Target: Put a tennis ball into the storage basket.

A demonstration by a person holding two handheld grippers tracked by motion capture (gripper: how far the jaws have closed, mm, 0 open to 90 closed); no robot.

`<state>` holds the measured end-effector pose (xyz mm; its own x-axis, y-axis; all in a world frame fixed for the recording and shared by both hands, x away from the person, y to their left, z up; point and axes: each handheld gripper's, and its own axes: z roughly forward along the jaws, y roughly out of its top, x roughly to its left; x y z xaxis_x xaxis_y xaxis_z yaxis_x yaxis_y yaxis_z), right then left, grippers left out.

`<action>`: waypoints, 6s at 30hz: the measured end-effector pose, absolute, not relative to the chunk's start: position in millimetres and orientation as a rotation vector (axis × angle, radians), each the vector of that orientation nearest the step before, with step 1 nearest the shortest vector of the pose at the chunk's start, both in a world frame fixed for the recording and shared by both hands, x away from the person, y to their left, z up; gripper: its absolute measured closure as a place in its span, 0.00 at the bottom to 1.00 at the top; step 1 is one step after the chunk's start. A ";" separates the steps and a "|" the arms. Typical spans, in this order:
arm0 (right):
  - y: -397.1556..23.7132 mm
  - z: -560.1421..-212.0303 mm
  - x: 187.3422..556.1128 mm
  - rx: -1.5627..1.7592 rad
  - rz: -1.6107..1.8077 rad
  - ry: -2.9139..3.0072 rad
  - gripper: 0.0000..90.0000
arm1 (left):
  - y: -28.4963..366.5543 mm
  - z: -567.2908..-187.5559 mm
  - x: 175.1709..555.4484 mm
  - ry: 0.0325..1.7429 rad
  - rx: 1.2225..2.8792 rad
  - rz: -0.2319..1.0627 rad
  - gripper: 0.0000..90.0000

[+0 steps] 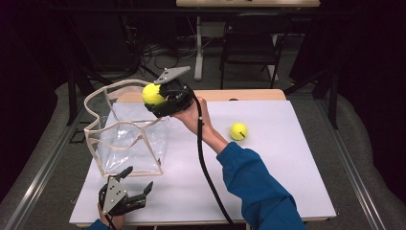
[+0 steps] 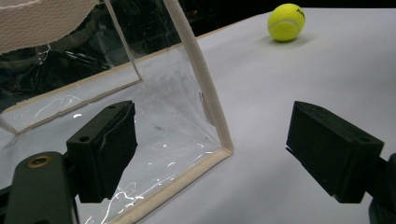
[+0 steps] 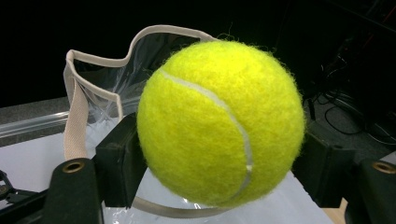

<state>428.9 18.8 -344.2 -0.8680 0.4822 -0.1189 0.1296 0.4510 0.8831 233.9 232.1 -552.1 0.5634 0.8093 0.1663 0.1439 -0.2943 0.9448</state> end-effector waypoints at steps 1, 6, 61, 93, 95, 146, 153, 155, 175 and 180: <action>19.5 -344.2 429.2 0.518 1.383 2.355 0.29 | 232.0 -552.1 233.9 0.790 1.771 0.810 0.18; 23.3 -345.5 430.3 0.518 1.374 2.362 0.29 | 232.2 -552.2 234.0 0.791 1.771 0.810 0.18; 52.7 -365.5 446.3 0.611 1.197 2.511 0.28 | 232.4 -552.3 233.7 0.792 1.767 0.808 0.18; 37.6 -364.2 443.3 0.647 1.275 2.501 0.03 | 232.3 -552.3 233.5 0.788 1.773 0.805 0.18; 33.5 -363.5 441.4 0.649 1.291 2.497 0.01 | 232.2 -552.3 233.6 0.788 1.773 0.806 0.18; -70.6 -402.1 404.3 0.665 1.268 2.477 0.00 | 231.1 -552.7 234.3 0.789 1.778 0.806 0.18; -84.7 -411.6 396.0 0.655 1.269 2.479 0.00 | 231.0 -552.7 234.3 0.789 1.775 0.807 0.18; -89.5 -415.2 394.7 0.665 1.265 2.476 0.00 | 230.9 -552.7 234.3 0.788 1.774 0.807 0.18; -140.9 -459.0 379.7 0.768 1.199 2.429 0.00 | 230.5 -552.9 234.0 0.789 1.778 0.811 0.18; -151.3 -471.9 377.6 0.814 1.197 2.429 0.00 | 230.6 -553.1 234.2 0.790 1.777 0.810 0.18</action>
